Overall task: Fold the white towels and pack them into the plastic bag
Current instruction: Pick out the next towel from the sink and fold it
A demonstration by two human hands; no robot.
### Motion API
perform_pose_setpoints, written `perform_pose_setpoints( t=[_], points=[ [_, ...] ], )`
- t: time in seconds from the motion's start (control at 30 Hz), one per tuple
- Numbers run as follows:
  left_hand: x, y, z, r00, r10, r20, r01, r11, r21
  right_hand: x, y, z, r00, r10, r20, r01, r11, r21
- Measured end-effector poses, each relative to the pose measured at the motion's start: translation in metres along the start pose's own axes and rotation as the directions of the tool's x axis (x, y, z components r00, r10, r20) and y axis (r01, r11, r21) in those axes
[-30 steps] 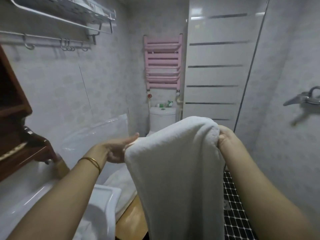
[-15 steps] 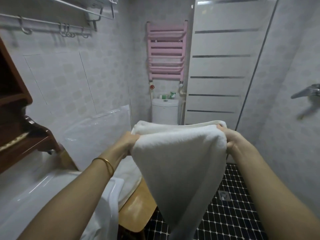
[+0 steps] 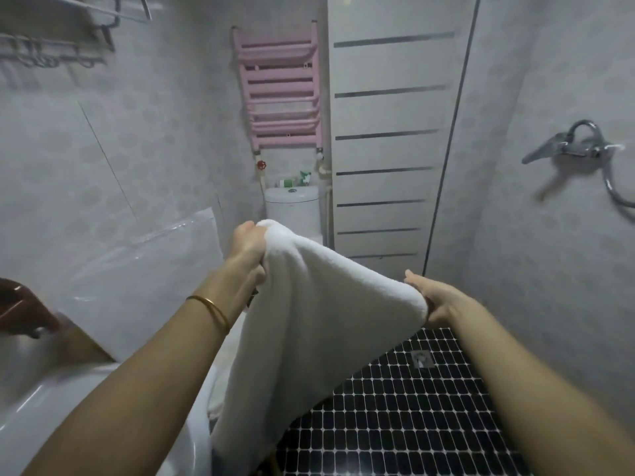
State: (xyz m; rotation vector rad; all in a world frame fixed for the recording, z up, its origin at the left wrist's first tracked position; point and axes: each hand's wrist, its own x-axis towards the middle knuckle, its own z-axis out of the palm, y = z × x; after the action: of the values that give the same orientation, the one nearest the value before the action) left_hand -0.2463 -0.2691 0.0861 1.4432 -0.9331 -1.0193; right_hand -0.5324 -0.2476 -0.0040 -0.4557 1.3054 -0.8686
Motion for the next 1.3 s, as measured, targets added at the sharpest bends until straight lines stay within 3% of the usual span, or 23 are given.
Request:
perform_pose_setpoints(
  t=[0.1, 0.2, 0.37, 0.47, 0.5, 0.57, 0.63, 0.67, 0.73, 0.83, 0.93, 1.0, 1.07, 1.13, 1.3],
  points=[
    [0.004, 0.002, -0.002, 1.0, 0.004, -0.028, -0.004, 1.0, -0.002, 0.014, 0.031, -0.002, 0.976, -0.111, 0.188, 0.078, 0.981, 0.177],
    [0.008, -0.001, -0.008, 1.0, -0.009, -0.011, 0.009, 1.0, 0.018, 0.02, 0.063, 0.004, 0.923, -0.168, 0.346, 0.098, 0.972, 0.211],
    [0.014, -0.014, -0.028, 0.996, 0.011, -0.084, -0.016, 0.999, -0.051, 0.018, 0.072, 0.012, 0.869, -0.404, 0.286, 0.337, 0.906, 0.258],
    [0.021, -0.028, -0.041, 0.987, 0.079, -0.143, -0.061, 0.99, 0.125, 0.005, 0.06, 0.009, 0.838, -0.489, 0.243, 0.491, 0.869, 0.058],
    [0.021, -0.034, -0.044, 0.984, 0.105, -0.146, -0.075, 0.977, 0.198, 0.001, 0.056, 0.007, 0.817, -0.529, 0.231, 0.563, 0.818, -0.117],
    [0.023, -0.047, -0.049, 0.986, 0.105, -0.132, -0.064, 0.957, 0.284, -0.006, 0.049, 0.004, 0.744, -0.627, 0.23, 0.633, 0.55, -0.545],
    [0.025, -0.062, -0.053, 0.993, 0.05, -0.104, -0.009, 0.933, 0.36, -0.008, 0.042, 0.002, 0.671, -0.684, 0.288, 0.582, 0.245, -0.775],
    [0.027, -0.068, -0.054, 0.997, 0.014, -0.078, 0.019, 0.91, 0.414, -0.01, 0.038, 0.002, 0.65, -0.693, 0.311, 0.548, 0.144, -0.824],
    [0.028, -0.08, -0.055, 0.999, -0.034, -0.002, 0.03, 0.854, 0.519, -0.011, 0.032, -0.001, 0.637, -0.709, 0.303, 0.459, 0.033, -0.888],
    [0.029, -0.091, -0.05, 0.996, -0.047, 0.077, -0.014, 0.763, 0.646, -0.017, 0.023, -0.006, 0.632, -0.739, 0.233, 0.33, -0.016, -0.944],
    [0.031, -0.09, -0.047, 0.987, -0.104, 0.123, -0.015, 0.702, 0.712, -0.024, 0.017, -0.015, 0.592, -0.775, 0.221, 0.317, -0.027, -0.948],
    [0.034, -0.088, -0.047, 0.975, -0.138, 0.172, -0.025, 0.707, 0.707, -0.025, 0.015, -0.022, 0.537, -0.797, 0.278, 0.442, -0.015, -0.897],
    [0.035, -0.085, -0.047, 0.963, -0.143, 0.23, -0.041, 0.762, 0.646, -0.028, 0.016, -0.026, 0.536, -0.779, 0.326, 0.643, 0.126, -0.755],
    [0.035, -0.083, -0.048, 0.937, -0.169, 0.306, -0.046, 0.807, 0.589, -0.03, 0.017, -0.025, 0.553, -0.77, 0.318, 0.742, 0.281, -0.609],
    [0.029, -0.086, -0.054, 0.796, -0.476, 0.374, 0.089, 0.704, 0.705, -0.028, 0.013, -0.01, 0.565, -0.788, 0.245, 0.809, 0.469, -0.356]
  ],
)
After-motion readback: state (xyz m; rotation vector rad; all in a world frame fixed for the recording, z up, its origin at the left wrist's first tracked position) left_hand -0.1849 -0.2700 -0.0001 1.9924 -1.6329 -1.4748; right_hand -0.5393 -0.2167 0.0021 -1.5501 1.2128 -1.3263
